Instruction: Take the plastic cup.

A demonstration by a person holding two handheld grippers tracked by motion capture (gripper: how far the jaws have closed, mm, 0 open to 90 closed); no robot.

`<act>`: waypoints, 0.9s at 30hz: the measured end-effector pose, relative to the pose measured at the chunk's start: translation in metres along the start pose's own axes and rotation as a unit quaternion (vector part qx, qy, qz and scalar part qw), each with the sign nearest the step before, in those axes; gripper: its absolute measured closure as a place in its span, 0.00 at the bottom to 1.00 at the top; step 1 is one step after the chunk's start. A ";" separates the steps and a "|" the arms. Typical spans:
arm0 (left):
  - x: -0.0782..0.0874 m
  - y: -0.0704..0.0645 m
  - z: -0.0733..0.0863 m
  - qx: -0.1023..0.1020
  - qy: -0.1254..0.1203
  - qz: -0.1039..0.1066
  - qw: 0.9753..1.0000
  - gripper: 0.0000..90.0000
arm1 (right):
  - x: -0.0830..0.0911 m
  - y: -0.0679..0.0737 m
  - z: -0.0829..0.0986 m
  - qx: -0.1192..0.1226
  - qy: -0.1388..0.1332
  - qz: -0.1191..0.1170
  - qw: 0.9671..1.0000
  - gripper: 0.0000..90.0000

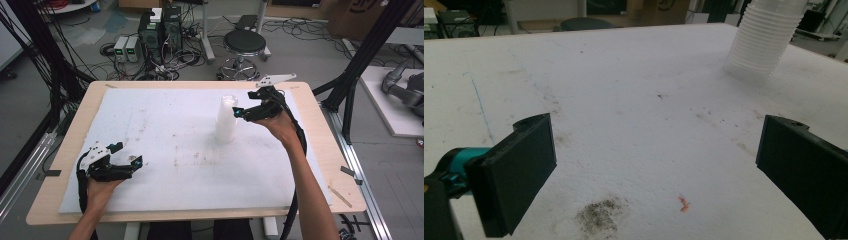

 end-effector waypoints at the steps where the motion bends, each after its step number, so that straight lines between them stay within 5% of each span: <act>1: 0.000 0.000 0.000 0.000 0.000 0.000 1.000 0.03 | 0.000 0.000 0.000 0.000 0.000 0.000 1.000 0.15; 12: 0.000 0.000 0.000 0.003 0.002 0.002 1.000 0.03 | -0.033 0.000 0.002 0.000 0.041 -0.005 0.999 0.15; 27: -0.001 0.001 0.000 0.005 0.002 0.001 1.000 0.03 | -0.055 0.005 0.005 0.004 0.056 -0.004 0.998 0.15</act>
Point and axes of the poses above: each handheld gripper's, and its own axes: x roughly backward along the jaws, z roughly out of its underside, y roughly to its left, the point moved 8 cm from there along -x, roughly forward along the jaws, and after that the axes turned 14 degrees about -x, right-handed, at the moved point
